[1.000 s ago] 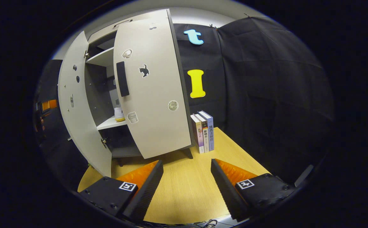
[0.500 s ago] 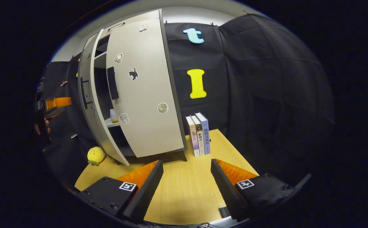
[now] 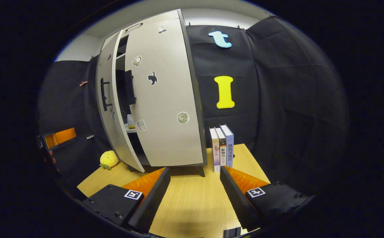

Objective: Grab one shoe with the right hand and put it into the shoe cabinet, grab the other shoe with the left hand and put it into the shoe cabinet; then close the right door with the right hand and the left door with the left hand.

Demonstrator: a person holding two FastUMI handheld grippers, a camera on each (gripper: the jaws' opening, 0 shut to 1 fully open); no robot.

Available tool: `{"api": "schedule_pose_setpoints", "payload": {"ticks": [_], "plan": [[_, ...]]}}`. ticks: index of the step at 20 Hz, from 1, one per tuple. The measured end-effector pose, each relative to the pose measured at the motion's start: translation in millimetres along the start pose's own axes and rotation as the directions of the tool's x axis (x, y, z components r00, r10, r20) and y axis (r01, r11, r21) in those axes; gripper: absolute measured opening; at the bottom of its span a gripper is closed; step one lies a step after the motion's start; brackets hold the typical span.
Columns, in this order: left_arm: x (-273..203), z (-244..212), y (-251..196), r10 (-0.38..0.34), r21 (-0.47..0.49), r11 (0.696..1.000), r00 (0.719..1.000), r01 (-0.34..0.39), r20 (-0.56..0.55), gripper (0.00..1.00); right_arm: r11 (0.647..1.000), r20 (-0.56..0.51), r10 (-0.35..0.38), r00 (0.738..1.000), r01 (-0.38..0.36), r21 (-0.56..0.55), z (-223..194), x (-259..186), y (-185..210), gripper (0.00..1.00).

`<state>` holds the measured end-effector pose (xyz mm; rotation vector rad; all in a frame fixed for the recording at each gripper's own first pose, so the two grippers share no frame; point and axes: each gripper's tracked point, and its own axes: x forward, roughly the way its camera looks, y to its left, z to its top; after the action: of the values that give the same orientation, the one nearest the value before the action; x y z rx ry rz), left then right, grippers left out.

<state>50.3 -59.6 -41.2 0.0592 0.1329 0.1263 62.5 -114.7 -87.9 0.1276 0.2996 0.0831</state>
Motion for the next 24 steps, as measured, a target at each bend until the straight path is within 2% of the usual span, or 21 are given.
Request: {"api": "schedule_pose_setpoints", "payload": {"ticks": [3,6,9,12,14,17,20,22,24], "plan": [[-16.9,-21.8,-3.7,-0.026,-0.093,0.995,0.999,0.024,-0.020,0.96,1.000,0.026,0.004,1.000,-0.005,0.016,-2.3,-0.4,16.9,0.99],[-28.1,-14.7,4.4,-0.035,-0.183,0.982,0.999,0.040,0.027,0.96,1.000,0.057,-0.013,0.998,0.013,-0.002,-5.0,-3.4,32.0,0.98],[-31.8,-4.2,30.4,0.001,-0.172,0.985,0.998,0.010,0.061,0.95,0.999,0.070,-0.051,0.996,0.051,-0.004,-5.3,-4.8,43.5,0.99],[-33.1,12.5,62.4,0.052,-0.116,0.992,0.993,-0.040,0.107,0.95,0.998,0.140,-0.064,0.988,0.065,0.002,14.8,-10.4,60.7,0.98],[-28.7,19.5,76.7,0.061,-0.104,0.993,0.992,-0.049,0.115,0.95,0.997,0.194,-0.070,0.979,0.073,-0.012,31.7,-13.9,67.8,0.98],[-25.6,31.7,86.4,0.033,-0.155,0.988,0.990,-0.011,0.141,0.95,0.997,0.246,-0.059,0.968,0.067,-0.026,51.6,-18.0,80.8,0.98],[-23.1,51.0,96.8,0.020,-0.228,0.973,0.978,0.028,0.208,0.95,0.997,0.333,-0.052,0.941,0.067,-0.033,77.6,-20.9,87.0,0.98],[-20.8,57.0,105.4,0.021,-0.229,0.973,0.973,0.033,0.229,0.95,0.997,0.369,-0.055,0.928,0.071,-0.028,85.7,-22.2,87.6,0.98],[-15.9,53.5,107.5,0.010,-0.206,0.978,0.978,0.034,0.210,0.95,0.997,0.367,-0.063,0.928,0.079,-0.028,87.1,-18.8,88.1,0.98]]}}
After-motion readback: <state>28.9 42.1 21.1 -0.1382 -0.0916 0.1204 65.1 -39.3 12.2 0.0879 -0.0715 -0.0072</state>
